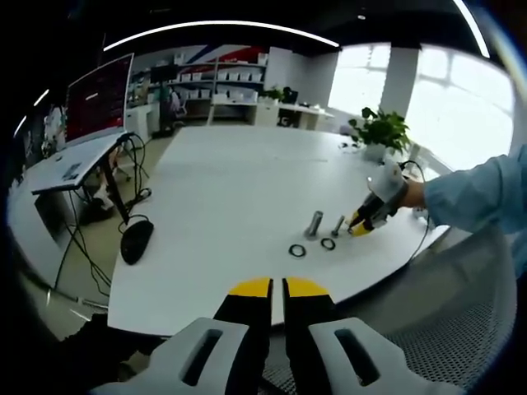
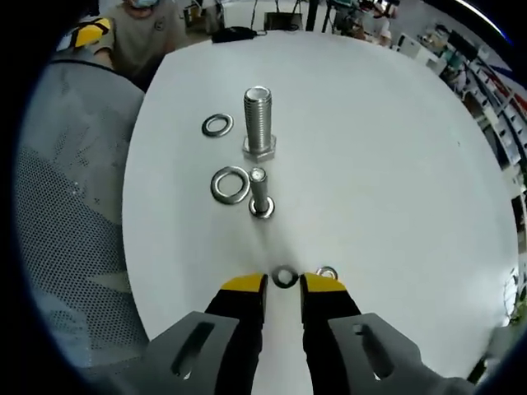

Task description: Place the washer onto the threaded stud by aligning its center hole with the stud, sliding it down to the base, and recovering from edge contact or off-axis alignment until the washer reaches the visible bottom stop.

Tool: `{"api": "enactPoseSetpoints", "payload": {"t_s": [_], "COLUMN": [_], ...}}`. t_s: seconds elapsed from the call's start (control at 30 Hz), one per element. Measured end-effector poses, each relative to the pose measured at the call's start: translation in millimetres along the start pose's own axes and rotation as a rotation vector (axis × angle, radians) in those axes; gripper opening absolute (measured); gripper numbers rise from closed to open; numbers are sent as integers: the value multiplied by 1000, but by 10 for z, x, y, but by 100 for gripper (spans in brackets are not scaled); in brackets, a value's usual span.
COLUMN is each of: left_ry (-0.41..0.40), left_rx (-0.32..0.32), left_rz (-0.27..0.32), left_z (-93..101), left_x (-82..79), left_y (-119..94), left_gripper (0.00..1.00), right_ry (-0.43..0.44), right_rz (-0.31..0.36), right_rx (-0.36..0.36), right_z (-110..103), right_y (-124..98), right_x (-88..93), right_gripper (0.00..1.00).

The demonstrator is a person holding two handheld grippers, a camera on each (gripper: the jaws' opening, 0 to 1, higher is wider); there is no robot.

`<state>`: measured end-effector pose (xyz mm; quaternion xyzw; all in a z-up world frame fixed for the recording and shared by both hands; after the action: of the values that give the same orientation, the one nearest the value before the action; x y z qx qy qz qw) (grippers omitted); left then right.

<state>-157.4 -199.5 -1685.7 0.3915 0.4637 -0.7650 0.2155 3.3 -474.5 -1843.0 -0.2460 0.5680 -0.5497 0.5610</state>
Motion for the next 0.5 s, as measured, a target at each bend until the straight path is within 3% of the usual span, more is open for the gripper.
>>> {"api": "enactPoseSetpoints", "payload": {"t_s": [0.2, 0.3, 0.5], "left_ry": [0, -2, -3], "left_rx": [1, -3, -4], "left_rz": [-14, -12, -13], "left_z": [5, -2, -1], "left_x": [24, 19, 19], "left_y": [0, -1, -2], "left_gripper": [2, 2, 2], "right_ry": [18, 71, 46], "right_rz": [-7, -16, -8], "right_rx": [-17, -12, 1], "right_z": [4, 12, -7], "right_y": [13, 17, 6], "right_x": [-13, -17, -10], "right_gripper": [18, 17, 15]}}
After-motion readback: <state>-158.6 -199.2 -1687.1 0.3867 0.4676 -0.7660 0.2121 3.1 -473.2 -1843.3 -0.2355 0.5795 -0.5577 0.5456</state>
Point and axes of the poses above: the point that each gripper's makers call its tool centre point, and the gripper's own axes: y roughly forward along the fingers, z roughly to its right, x roughly out of its underside, the point moved 1 cm from there along -y, roughly backward along the fingers, and after that the axes turned 11 degrees about x, right-handed, at the moved point
